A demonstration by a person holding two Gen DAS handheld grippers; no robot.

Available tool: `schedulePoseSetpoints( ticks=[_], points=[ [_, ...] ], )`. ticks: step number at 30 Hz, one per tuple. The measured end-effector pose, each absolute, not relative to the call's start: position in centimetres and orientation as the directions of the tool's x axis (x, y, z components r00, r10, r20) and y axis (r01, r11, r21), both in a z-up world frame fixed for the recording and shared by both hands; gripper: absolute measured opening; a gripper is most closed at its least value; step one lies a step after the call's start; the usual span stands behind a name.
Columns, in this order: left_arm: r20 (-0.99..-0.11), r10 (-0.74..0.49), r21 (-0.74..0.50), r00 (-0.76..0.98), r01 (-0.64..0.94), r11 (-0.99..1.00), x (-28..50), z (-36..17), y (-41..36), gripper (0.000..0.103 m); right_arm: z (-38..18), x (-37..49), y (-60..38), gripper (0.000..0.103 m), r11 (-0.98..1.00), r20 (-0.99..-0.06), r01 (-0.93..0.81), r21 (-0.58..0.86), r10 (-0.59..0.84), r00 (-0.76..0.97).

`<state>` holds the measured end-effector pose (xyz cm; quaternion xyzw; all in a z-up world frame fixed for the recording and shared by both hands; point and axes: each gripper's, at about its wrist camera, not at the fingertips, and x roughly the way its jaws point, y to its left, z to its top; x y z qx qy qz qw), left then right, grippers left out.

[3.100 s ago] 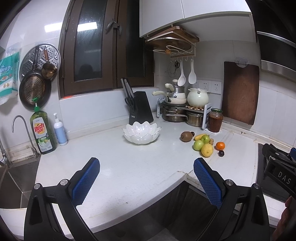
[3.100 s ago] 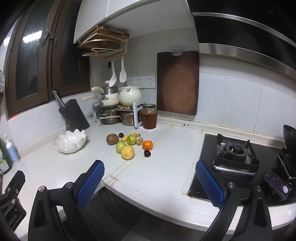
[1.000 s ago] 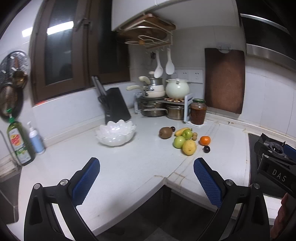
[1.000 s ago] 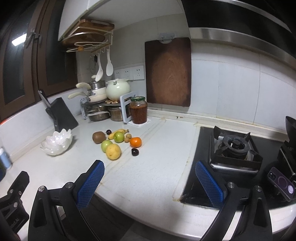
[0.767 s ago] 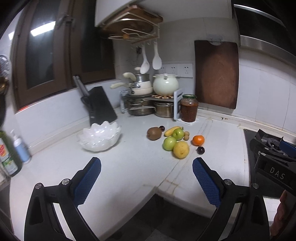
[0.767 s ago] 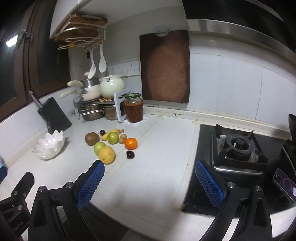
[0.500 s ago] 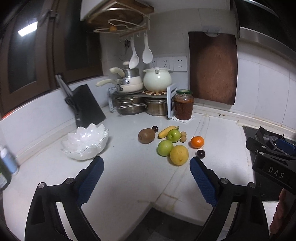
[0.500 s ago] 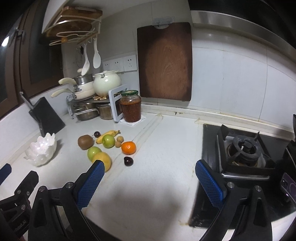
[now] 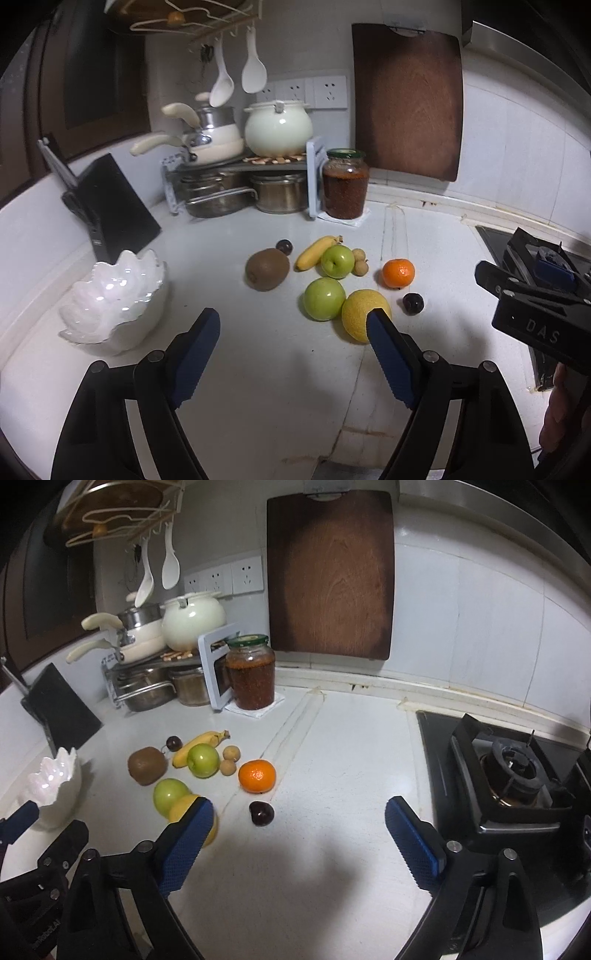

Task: Organize fruits
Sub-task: 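Grasp the dark plum with the right tool while the left tool grasps the yellow grapefruit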

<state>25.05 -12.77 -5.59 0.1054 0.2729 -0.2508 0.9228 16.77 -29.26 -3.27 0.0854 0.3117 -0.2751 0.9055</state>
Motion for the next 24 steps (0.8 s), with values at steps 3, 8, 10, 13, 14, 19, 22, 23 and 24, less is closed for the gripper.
schedulePoseSetpoints(
  ticks=[3, 8, 10, 13, 14, 19, 22, 23, 24],
  points=[
    [-0.568, -0.418, 0.049, 0.709, 0.536, 0.843, 25.6, -6.3, -13.6, 0.082, -3.8, 17.9, -29.8, 0.093, 0.847, -0.625, 0.531, -0.017, -0.424, 0.656],
    [-0.585, -0.449, 0.011, 0.675, 0.561, 0.828, 25.9, -7.3, -15.2, 0.081, -4.8, 19.7, -31.0, 0.086, 0.882, -0.657, 0.471, -0.008, -0.360, 0.663],
    [-0.589, -0.447, 0.014, 0.673, 0.562, 0.827, 25.8, -7.7, -15.9, 0.081, -5.3, 20.4, -31.6, 0.085, 0.897, -0.667, 0.443, -0.010, -0.336, 0.665],
    [-0.597, -0.431, 0.026, 0.677, 0.553, 0.833, 25.9, -8.4, -16.9, 0.081, -6.2, 21.5, -32.1, 0.081, 0.922, -0.685, 0.386, -0.020, -0.294, 0.666],
    [-0.601, -0.426, 0.028, 0.676, 0.550, 0.834, 25.8, -8.7, -17.3, 0.081, -6.5, 21.8, -32.3, 0.079, 0.930, -0.693, 0.366, -0.022, -0.278, 0.665],
    [-0.602, -0.405, 0.043, 0.688, 0.535, 0.844, 25.8, -9.6, -18.7, 0.078, -8.3, 23.6, -33.1, 0.072, 0.959, -0.732, 0.284, 0.002, -0.192, 0.653],
    [-0.620, -0.395, 0.034, 0.678, 0.526, 0.850, 26.2, -10.1, -19.1, 0.077, -9.3, 24.4, -33.6, 0.068, 0.970, -0.753, 0.243, 0.012, -0.151, 0.641],
    [-0.627, -0.393, 0.026, 0.673, 0.522, 0.853, 26.3, -10.3, -19.1, 0.076, -9.6, 24.5, -33.7, 0.067, 0.972, -0.758, 0.235, 0.013, -0.144, 0.637],
    [-0.631, -0.395, 0.016, 0.668, 0.520, 0.854, 26.4, -10.5, -19.1, 0.075, -9.9, 24.7, -33.9, 0.067, 0.974, -0.762, 0.226, 0.015, -0.135, 0.633]
  ],
)
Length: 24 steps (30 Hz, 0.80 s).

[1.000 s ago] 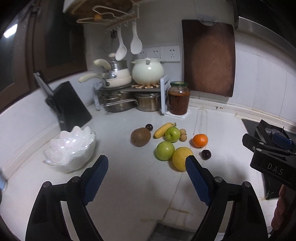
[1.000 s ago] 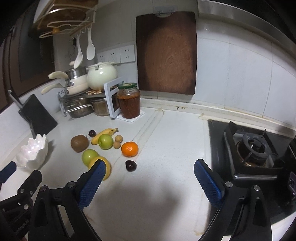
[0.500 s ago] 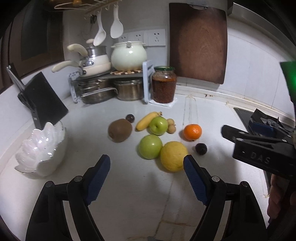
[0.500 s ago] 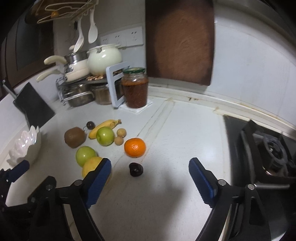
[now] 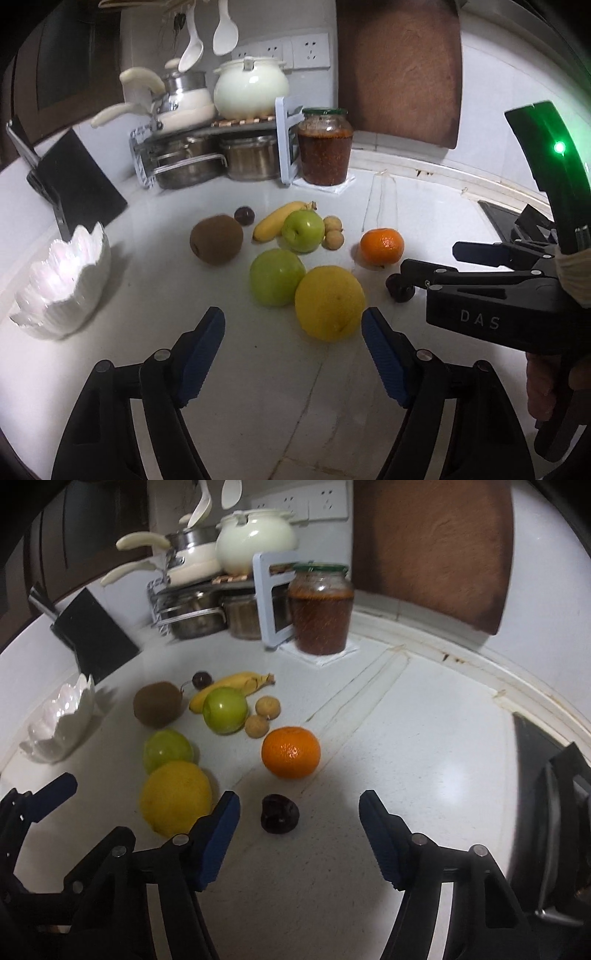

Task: Organize fruits
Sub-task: 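Grasp the dark plum with the right tool while the left tool grasps the yellow grapefruit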

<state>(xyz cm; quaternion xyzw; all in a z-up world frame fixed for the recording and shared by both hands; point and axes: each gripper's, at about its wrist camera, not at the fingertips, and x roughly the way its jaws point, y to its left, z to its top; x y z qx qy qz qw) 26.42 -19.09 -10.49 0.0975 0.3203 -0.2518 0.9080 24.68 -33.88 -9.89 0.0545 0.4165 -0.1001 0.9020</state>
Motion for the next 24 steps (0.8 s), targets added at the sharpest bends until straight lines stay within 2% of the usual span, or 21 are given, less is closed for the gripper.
schedulePoseSetpoints(
  ticks=[4, 7, 12, 14, 24],
  points=[
    [-0.635, -0.398, 0.016, 0.662, 0.526, 0.850, 26.3, -11.0, -19.5, 0.075, -11.0, 25.4, -34.1, 0.064, 0.981, -0.780, 0.188, 0.037, -0.090, 0.619],
    [-0.642, -0.400, 0.013, 0.654, 0.531, 0.847, 26.2, -11.5, -19.8, 0.075, -11.8, 26.0, -34.1, 0.057, 0.985, -0.794, 0.165, 0.047, -0.063, 0.604],
    [-0.654, -0.394, 0.013, 0.645, 0.531, 0.847, 26.5, -12.0, -20.3, 0.075, -12.6, 26.4, -34.4, 0.054, 0.986, -0.803, 0.158, 0.058, -0.049, 0.595],
    [-0.660, -0.392, 0.007, 0.641, 0.527, 0.850, 26.7, -12.1, -20.4, 0.075, -12.8, 26.5, -34.3, 0.050, 0.987, -0.806, 0.147, 0.056, -0.042, 0.590],
    [-0.666, -0.409, -0.001, 0.624, 0.548, 0.837, 27.3, -12.5, -21.3, 0.075, -13.8, 27.0, -34.8, 0.040, 0.985, -0.817, 0.138, 0.099, 0.001, 0.577]
  ],
)
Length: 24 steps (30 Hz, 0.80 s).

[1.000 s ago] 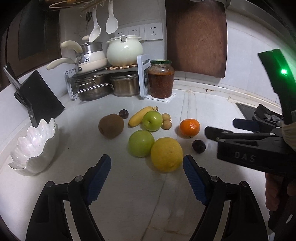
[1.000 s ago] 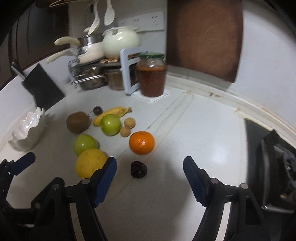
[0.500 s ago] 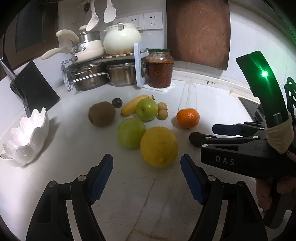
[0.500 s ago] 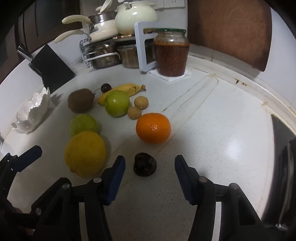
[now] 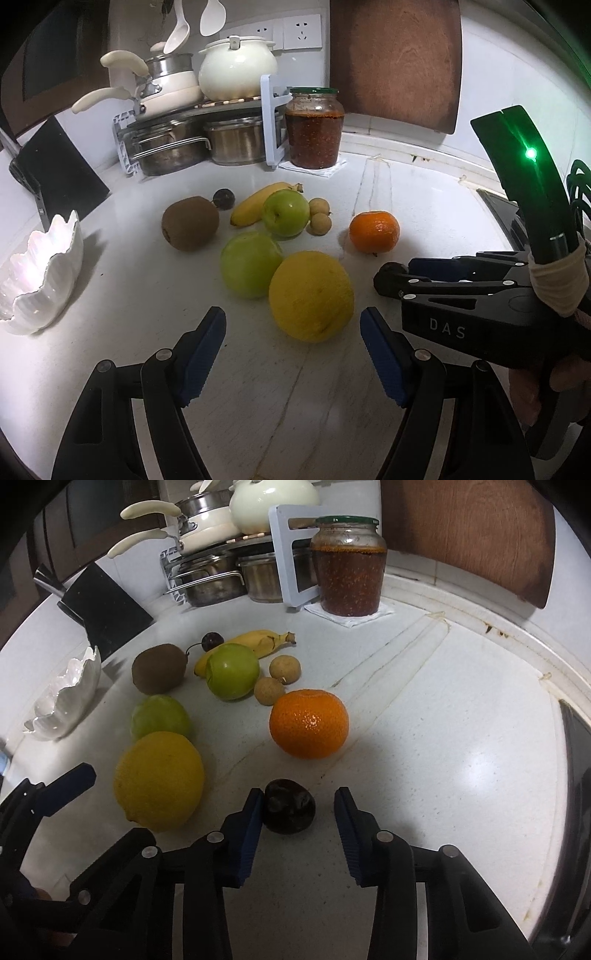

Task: Organize fruits
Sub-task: 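Grasp the dark plum with the right tool while the left tool grasps the yellow grapefruit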

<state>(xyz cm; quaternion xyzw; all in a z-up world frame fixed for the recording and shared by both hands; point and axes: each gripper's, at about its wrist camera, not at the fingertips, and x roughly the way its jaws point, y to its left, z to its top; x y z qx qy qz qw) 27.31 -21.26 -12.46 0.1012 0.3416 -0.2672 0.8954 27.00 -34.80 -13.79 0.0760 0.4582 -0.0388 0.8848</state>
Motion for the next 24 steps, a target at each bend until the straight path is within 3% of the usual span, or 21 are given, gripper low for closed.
schedulePoseSetpoints(
  ticks=[4, 12, 21, 24],
  points=[
    [-0.671, -0.414, 0.000, 0.615, 0.558, 0.830, 27.6, -12.6, -21.9, 0.075, -13.7, 26.9, -34.9, 0.029, 0.986, -0.813, 0.116, 0.120, 0.031, 0.582],
    [-0.699, -0.390, 0.003, 0.600, 0.547, 0.837, 28.7, -13.0, -23.1, 0.070, -13.0, 26.6, -35.8, 0.029, 0.983, -0.799, 0.154, 0.101, -0.013, 0.602],
    [-0.733, -0.372, -0.018, 0.570, 0.530, 0.848, 30.3, -13.9, -24.3, 0.054, -13.0, 26.2, -37.0, 0.029, 0.972, -0.803, 0.212, 0.103, -0.044, 0.594],
    [-0.730, -0.374, -0.026, 0.572, 0.524, 0.852, 30.3, -13.9, -24.3, 0.054, -13.2, 26.2, -37.2, 0.029, 0.969, -0.809, 0.224, 0.108, -0.046, 0.586]
  ],
)
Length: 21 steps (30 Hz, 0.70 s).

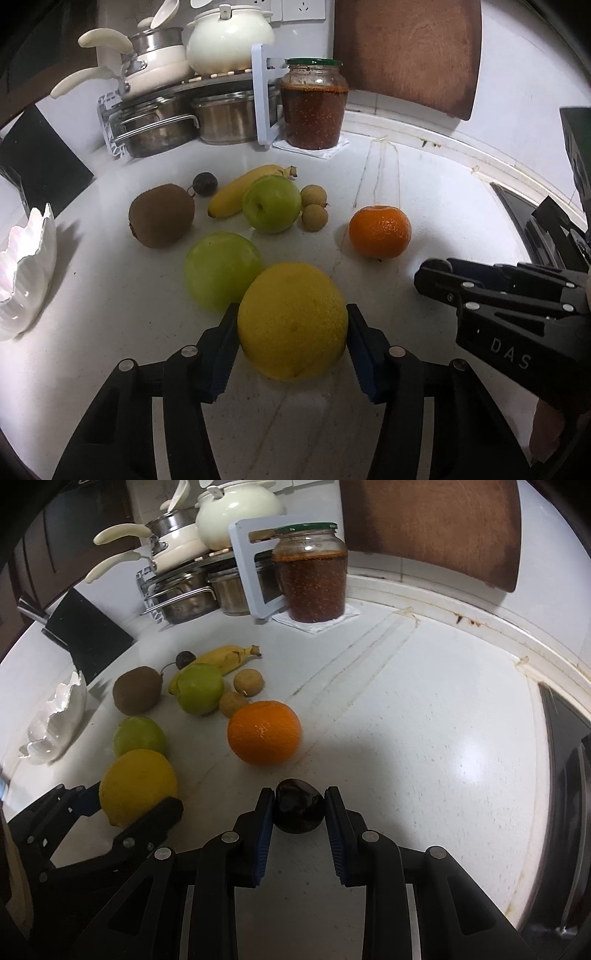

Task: Organize fruits
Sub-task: 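Grasp the dark plum with the right tool while the left tool grasps the yellow grapefruit, then carry both fruits into the white bowl and open both tools to release them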

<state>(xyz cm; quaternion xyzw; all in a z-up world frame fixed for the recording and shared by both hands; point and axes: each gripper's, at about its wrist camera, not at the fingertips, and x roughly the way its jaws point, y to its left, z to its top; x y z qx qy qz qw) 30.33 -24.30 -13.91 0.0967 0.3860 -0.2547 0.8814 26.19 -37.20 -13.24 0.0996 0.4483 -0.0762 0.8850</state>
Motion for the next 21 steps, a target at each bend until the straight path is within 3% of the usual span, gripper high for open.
schedulePoseSetpoints(
  ticks=[21],
  points=[
    [-0.692, -0.368, -0.051, 0.620, 0.467, 0.883, 27.8, -10.6, -22.3, 0.053, -9.8, 24.0, -35.9, 0.029, 0.975, -0.768, 0.192, 0.112, -0.038, 0.640]
  ],
)
